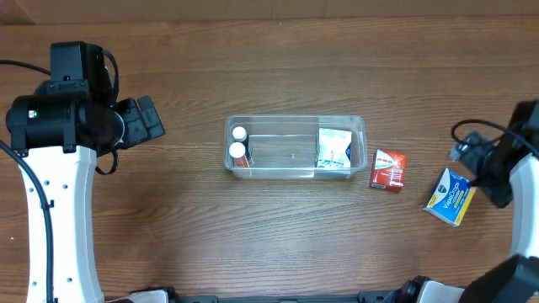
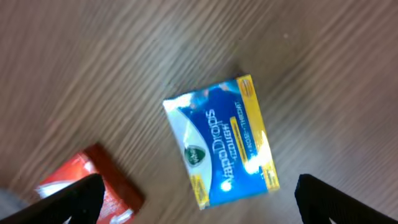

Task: Pack container
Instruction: 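Move the right gripper to the blue VapoDrops box and grasp it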

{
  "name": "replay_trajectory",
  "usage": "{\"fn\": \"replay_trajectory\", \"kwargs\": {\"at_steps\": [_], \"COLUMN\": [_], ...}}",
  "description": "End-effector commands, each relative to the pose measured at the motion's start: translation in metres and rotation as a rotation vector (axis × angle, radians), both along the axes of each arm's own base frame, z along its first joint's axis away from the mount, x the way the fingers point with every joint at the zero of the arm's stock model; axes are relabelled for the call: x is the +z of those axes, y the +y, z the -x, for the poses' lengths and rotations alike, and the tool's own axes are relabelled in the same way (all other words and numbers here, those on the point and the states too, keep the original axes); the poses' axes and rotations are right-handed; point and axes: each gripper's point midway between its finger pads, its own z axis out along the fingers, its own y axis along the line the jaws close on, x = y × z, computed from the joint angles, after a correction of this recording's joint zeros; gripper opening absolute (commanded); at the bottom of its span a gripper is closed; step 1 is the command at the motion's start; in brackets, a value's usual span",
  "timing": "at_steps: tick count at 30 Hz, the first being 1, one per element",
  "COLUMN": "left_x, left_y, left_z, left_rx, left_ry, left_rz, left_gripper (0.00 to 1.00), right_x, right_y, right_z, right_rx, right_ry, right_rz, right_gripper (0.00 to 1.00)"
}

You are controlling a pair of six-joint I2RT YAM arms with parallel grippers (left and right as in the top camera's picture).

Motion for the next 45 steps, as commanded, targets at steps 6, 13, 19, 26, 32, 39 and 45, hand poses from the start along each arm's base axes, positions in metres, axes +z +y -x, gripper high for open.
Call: {"fn": "replay_trajectory", "kwargs": {"at_steps": [6,13,19,26,32,39,45], "left_x": [-0.001,-0.001,-0.001,-0.001,-0.001,-0.001,-0.001], "left_y": [0.001,0.001,0.001,0.001,0.001,0.001,0.001], "left_z": [0.0,0.0,0.0,0.0,0.0,0.0,0.0], "left_rx": [-0.015,-0.015,-0.015,-0.015,-0.015,-0.015,-0.015], "left_ry": [0.004,0.003,0.004,0.004,0.004,0.005,0.005], "left_rz": [-0.016,-0.016,-0.016,-0.016,-0.016,-0.016,-0.016], "left_gripper": [1.0,1.0,1.0,1.0,1.0,1.0,1.0], "right_x": [-0.067,-0.087,-0.093,-0.095,-0.091,-0.092,-0.098], "right_y": [0.002,0.002,0.004,0.007,0.007,0.008,0.013], "right_z": [0.004,0.012,0.018,0.023,0.014,0.014,0.013], "right_rx": [0.067,0.089,0.1,0.103,0.129,0.13,0.133], "right_ry": [0.109,0.188,0.216,0.231,0.199,0.198,0.177], "right_rz": [-0.063,-0.082,-0.089,-0.098,-0.106,-0.11,-0.126], "right_gripper": [1.0,1.0,1.0,1.0,1.0,1.0,1.0]}}
